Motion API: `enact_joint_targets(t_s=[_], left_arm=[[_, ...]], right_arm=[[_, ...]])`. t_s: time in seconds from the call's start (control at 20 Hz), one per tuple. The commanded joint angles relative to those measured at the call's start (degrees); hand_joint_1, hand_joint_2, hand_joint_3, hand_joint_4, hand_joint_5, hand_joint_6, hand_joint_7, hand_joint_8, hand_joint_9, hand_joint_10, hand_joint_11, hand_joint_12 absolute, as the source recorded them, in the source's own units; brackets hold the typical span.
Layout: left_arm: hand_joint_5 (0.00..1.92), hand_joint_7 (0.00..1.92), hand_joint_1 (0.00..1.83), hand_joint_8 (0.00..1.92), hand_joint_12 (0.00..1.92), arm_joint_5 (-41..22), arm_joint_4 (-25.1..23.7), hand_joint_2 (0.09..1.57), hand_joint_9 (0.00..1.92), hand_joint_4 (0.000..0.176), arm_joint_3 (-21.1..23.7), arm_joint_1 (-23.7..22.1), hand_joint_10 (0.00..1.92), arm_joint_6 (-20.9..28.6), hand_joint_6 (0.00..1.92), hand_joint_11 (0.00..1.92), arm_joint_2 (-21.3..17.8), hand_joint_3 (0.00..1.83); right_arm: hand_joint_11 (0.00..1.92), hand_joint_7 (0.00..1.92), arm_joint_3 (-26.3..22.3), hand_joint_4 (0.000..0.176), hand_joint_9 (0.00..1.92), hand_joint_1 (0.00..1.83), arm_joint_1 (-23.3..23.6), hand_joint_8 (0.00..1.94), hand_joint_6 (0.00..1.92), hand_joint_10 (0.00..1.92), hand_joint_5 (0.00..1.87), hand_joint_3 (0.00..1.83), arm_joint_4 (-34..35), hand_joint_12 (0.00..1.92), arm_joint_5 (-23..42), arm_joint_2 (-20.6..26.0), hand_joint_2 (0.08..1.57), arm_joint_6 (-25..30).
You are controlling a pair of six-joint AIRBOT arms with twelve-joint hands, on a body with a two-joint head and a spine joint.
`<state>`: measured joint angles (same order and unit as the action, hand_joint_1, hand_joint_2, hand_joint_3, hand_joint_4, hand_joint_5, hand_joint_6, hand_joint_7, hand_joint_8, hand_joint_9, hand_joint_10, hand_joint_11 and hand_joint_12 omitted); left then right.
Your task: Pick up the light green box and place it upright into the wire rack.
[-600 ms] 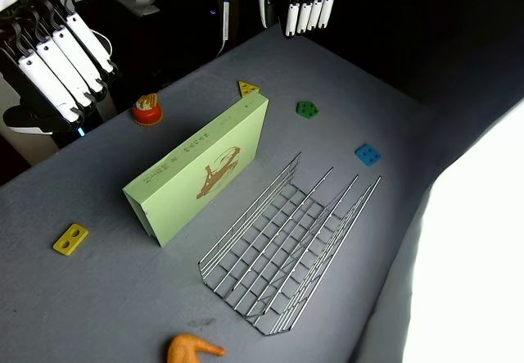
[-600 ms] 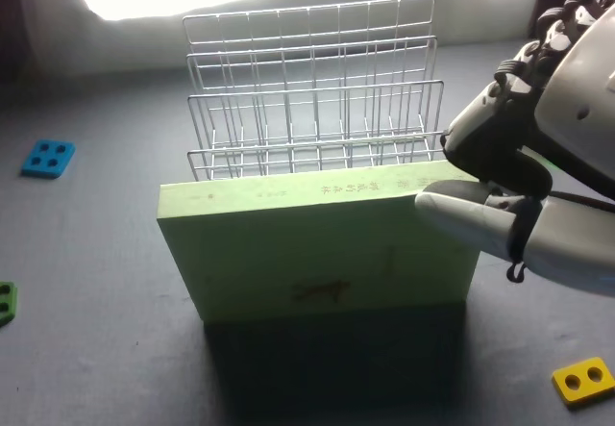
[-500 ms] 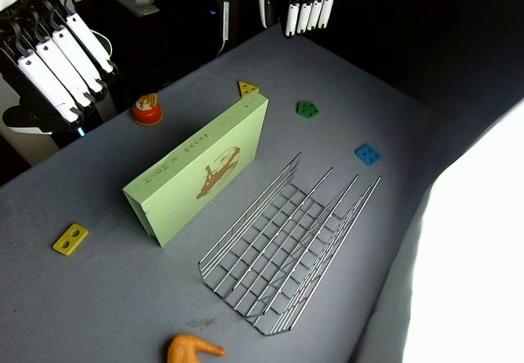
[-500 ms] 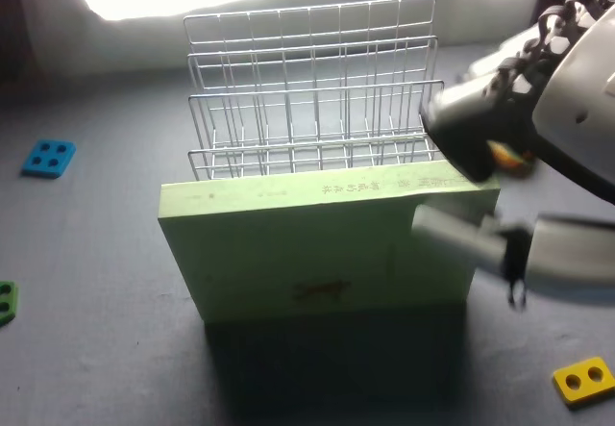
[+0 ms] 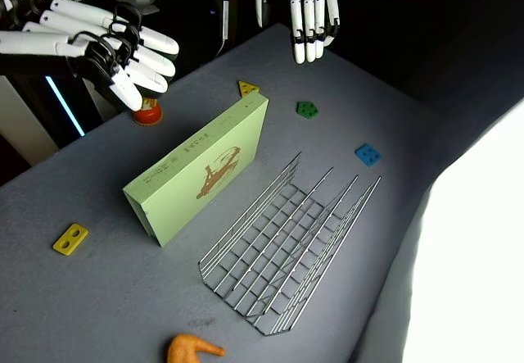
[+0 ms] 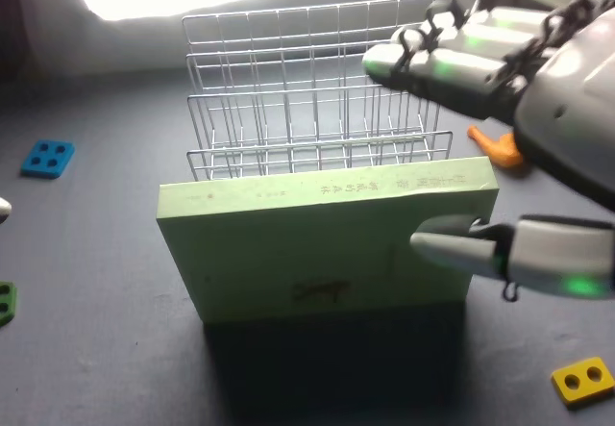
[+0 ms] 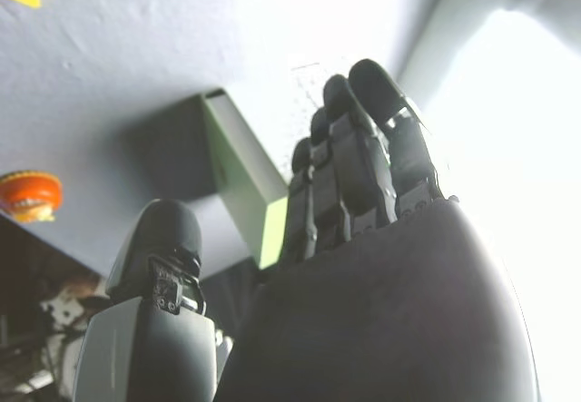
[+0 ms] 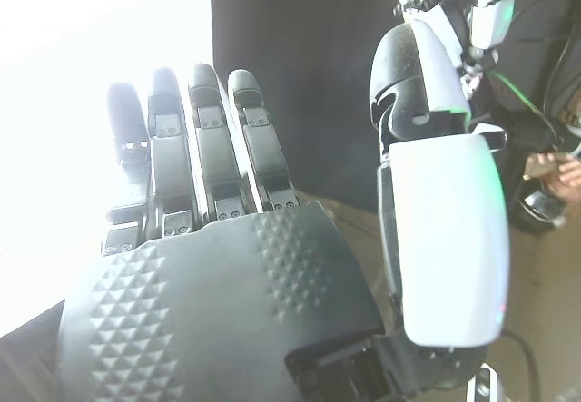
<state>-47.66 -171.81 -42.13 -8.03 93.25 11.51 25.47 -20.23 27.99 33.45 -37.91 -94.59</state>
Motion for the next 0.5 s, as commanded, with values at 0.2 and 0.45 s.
enact_joint_targets(t_s=[0.2,0.45], left_arm=[[0.21,0.28,0.36,0.0,1.2,4.4,0.4,1.3,0.42,0.0,0.5,0.0,0.02,-0.3,0.01,0.07,-0.2,0.01],[0.21,0.28,0.33,0.0,1.23,4.4,0.4,1.31,0.4,0.0,0.7,0.0,0.0,-0.4,0.0,0.03,-0.2,0.0]], right_arm=[[0.0,0.34,0.6,0.0,0.38,0.47,4.8,0.0,0.02,0.07,0.3,0.0,12.3,1.21,-0.1,-4.1,1.11,-10.6],[0.0,0.32,4.6,0.0,0.36,0.49,11.0,0.0,0.01,0.05,0.29,0.0,38.8,1.19,-2.1,-12.0,1.11,-31.3]])
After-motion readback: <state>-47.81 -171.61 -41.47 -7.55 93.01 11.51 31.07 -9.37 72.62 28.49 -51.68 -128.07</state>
